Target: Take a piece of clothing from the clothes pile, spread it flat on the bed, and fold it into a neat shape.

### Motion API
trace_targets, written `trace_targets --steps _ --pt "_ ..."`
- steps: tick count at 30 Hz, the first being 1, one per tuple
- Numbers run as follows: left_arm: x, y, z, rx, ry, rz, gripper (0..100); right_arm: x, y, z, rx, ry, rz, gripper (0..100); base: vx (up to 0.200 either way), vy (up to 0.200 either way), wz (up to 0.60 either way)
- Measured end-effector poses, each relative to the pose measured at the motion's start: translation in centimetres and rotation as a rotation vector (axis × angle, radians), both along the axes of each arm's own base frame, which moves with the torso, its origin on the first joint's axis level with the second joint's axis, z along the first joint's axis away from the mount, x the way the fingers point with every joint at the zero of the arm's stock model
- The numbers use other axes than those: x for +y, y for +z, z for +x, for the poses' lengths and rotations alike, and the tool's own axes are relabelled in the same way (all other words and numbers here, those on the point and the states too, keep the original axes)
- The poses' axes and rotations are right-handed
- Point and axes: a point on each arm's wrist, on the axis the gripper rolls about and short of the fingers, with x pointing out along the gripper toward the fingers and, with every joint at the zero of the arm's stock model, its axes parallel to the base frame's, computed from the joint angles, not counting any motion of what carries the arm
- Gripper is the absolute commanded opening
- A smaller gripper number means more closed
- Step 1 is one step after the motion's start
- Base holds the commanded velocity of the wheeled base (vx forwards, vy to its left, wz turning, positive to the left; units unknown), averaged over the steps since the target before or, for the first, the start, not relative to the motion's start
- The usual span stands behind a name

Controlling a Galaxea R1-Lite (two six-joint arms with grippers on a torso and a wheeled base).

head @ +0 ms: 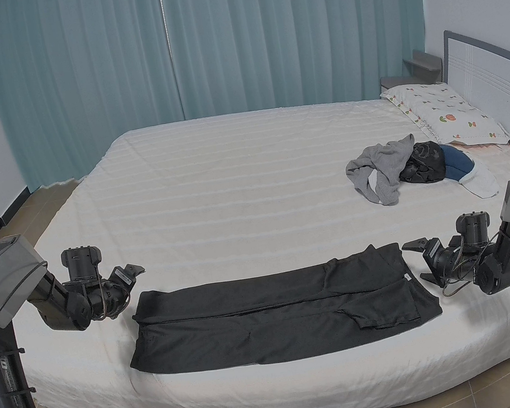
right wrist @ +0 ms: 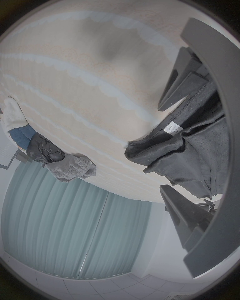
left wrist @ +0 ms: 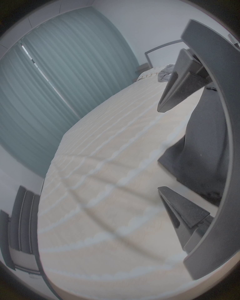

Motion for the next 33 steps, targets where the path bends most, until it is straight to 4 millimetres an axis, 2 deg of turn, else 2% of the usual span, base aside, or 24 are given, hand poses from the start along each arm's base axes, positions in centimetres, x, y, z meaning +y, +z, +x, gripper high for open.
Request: trace_targets --steps 4,13,28,29,33 --pt "0.0 -0.6 0.8 -0.005 -0.029 0.014 100 0.1 -0.1 -0.2 0.000 0.003 0.000 100 0.000 0.000 0.00" --pt "-0.3 -2.1 1.1 0.016 -0.057 0.041 100 0.2 -0.2 -0.3 0.004 0.005 0.000 100 0.000 0.000 0.00" --pt "-0.3 -2.5 1.1 0.025 -0.058 0.040 100 0.4 -0.2 -0.4 0.009 0.011 0.000 100 0.000 0.000 0.00" --pt "-0.3 -2.5 1.1 0.025 -0.058 0.040 0 0.5 -0.2 -0.4 0.009 0.011 0.000 100 0.000 0.000 0.00" --pt "-0.3 -2.6 1.1 0.026 -0.059 0.041 0 0.5 -0.2 -0.4 0.008 0.011 0.000 100 0.000 0.000 0.00"
